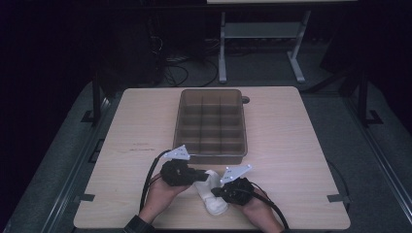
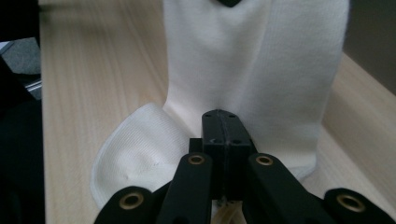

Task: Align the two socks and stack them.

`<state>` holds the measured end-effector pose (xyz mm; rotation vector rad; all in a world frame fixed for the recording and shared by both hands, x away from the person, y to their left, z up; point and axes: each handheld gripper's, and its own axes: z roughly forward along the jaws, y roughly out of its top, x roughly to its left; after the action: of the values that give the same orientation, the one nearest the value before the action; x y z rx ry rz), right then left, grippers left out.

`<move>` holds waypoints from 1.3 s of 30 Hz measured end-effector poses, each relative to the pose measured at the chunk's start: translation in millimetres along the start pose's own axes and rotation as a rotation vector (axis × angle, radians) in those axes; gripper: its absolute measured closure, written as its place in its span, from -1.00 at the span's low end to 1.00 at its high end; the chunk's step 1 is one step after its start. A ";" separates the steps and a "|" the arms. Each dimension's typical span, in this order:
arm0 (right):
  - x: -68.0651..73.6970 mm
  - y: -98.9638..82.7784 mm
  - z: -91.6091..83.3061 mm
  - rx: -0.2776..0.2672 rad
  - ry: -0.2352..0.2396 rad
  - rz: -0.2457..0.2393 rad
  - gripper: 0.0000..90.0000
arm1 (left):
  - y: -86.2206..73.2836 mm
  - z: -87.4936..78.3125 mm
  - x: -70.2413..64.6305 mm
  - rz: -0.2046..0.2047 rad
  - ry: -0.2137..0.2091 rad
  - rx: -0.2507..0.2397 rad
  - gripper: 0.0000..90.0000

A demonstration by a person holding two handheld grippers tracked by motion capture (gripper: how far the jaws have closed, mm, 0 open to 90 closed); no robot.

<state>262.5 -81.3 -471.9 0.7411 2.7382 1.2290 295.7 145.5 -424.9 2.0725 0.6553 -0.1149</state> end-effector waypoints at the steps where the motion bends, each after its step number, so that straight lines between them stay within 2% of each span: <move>1: -0.3 1.2 1.0 -0.001 -0.002 0.008 1.00 | 0.0 -0.4 0.2 -0.005 -0.008 -0.007 0.85; 6: -4.3 5.7 7.4 -0.022 -0.018 0.026 1.00 | 0.0 -1.5 0.3 -0.032 -0.046 -0.023 0.85; 11: -6.2 7.9 9.9 -0.029 -0.019 0.041 1.00 | -1.0 -1.9 0.1 -0.015 0.015 -0.022 0.85; 14: -6.2 7.8 6.3 -0.032 -0.023 0.028 1.00 | -1.4 -0.9 -1.9 0.001 0.046 -0.016 0.85; 20: -3.9 7.5 -21.6 -0.077 -0.009 0.043 1.00 | -0.7 -0.1 -4.5 0.029 0.084 -0.003 0.84; 24: 2.0 -2.0 -38.2 -0.074 -0.012 0.051 1.00 | -0.3 -1.9 -4.5 0.044 0.121 0.001 0.84; 28: 10.4 -12.6 -45.9 -0.058 -0.011 0.052 1.00 | -0.4 -3.7 -4.6 0.052 0.157 0.003 0.85; 31: 14.7 -18.8 -44.6 -0.043 -0.008 0.050 1.00 | -0.5 -4.3 -5.5 0.064 0.192 0.011 0.84; 33: 15.9 -20.2 -40.1 -0.030 0.001 0.048 1.00 | -0.7 -4.2 -5.8 0.065 0.195 0.013 0.84; 39: 14.8 -17.8 -28.7 -0.004 0.004 0.041 1.00 | -0.6 -2.7 -12.3 0.070 0.170 0.014 0.84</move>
<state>235.4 -104.7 -462.9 0.7986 2.7360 1.2452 284.4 143.0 -419.8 2.1322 0.6845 0.0979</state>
